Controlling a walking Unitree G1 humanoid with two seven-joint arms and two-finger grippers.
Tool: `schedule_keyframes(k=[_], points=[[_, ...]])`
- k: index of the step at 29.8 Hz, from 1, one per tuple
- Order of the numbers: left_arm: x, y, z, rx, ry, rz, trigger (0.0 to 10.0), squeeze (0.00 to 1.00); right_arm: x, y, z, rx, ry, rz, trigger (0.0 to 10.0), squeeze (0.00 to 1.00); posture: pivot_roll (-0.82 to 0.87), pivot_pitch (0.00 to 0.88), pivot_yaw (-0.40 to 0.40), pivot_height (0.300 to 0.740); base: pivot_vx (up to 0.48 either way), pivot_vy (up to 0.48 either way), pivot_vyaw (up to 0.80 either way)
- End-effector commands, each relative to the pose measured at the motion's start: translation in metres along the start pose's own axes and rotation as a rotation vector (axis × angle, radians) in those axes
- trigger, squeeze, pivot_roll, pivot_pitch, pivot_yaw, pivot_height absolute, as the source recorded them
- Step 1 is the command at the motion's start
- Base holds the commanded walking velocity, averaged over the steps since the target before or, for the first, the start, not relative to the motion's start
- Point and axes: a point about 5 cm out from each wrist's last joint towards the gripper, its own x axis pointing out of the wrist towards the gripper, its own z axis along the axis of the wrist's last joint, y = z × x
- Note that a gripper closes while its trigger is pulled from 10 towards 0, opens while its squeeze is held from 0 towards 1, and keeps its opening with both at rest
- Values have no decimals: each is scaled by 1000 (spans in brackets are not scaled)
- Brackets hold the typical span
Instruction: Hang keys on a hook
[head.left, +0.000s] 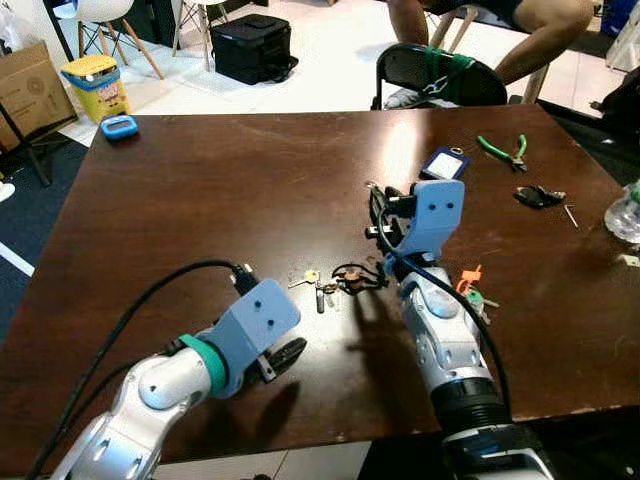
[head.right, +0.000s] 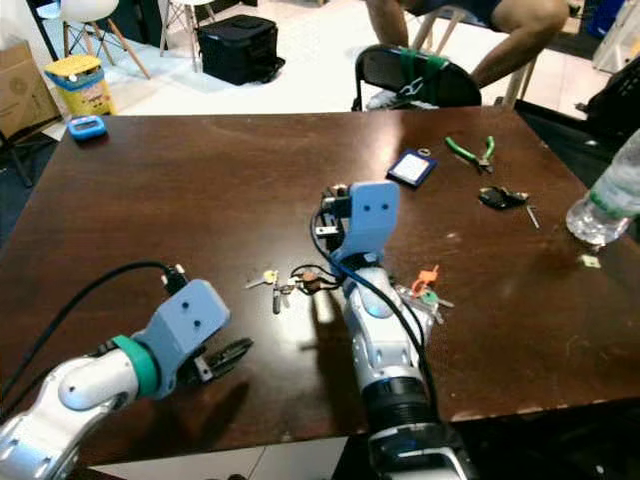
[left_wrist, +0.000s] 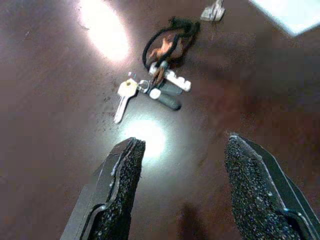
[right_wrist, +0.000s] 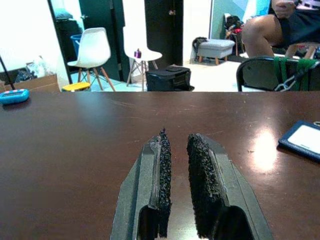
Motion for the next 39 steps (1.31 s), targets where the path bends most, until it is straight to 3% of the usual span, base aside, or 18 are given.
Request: schedule_keyframes(k=[1,3,5,11,14,16,17,19,20,21,22,25,26,34,39], points=[[0,-5,2,-23,0,-20,10000,0,-2,1,-1,-4,2,6,10000,0,-10,115,78,740,0,0,0],[8,-1,-2,-14,34,35,10000,0,-1,-1,-1,-3,3,-3,10000,0,-13,121,80,740,0,0,0],[26,17,-12,6,109,163,10000,0,2,-5,2,-16,-2,-10,10000,0,-21,130,86,740,0,0,0],[35,29,-20,25,164,194,10000,0,5,-7,3,-28,-4,-11,10000,0,-21,137,87,740,0,0,0],[39,33,-24,25,182,154,10000,0,8,-9,5,-52,-1,8,10000,0,-17,152,91,740,0,0,0],[41,36,-21,2,168,120,10000,0,9,-9,6,-85,12,61,10000,0,-18,152,94,740,0,0,0],[42,37,-13,-56,124,96,10000,0,9,-8,2,-144,80,143,10000,0,-24,150,95,740,0,0,0],[42,37,-13,-56,124,96,10000,0,9,-8,2,-144,80,143,10000,0,-24,150,95,740,0,0,0],[40,35,-2,-135,59,80,10000,0,7,-10,-1,-198,141,237,10000,0,-30,152,89,740,0,0,0],[40,35,-2,-135,59,80,10000,0,7,-10,-1,-198,141,237,10000,0,-30,152,89,740,0,0,0],[37,31,10,-219,-6,75,10000,0,7,-18,-1,-250,211,298,10000,0,-41,155,74,740,0,0,0],[34,26,17,-281,-49,71,10000,0,7,-27,1,-297,275,339,10000,0,-42,157,66,740,0,0,0],[32,21,22,-328,-77,72,10000,0,5,-35,5,-362,304,411,10000,0,-49,155,58,740,0,0,0],[32,11,29,-367,-109,68,10000,0,-6,-47,16,-454,295,568,10000,0,-68,147,49,740,0,0,0],[33,12,27,-375,-107,73,10000,0,-23,-36,-1,-439,291,663,10000,0,-72,147,53,740,0,0,0]])
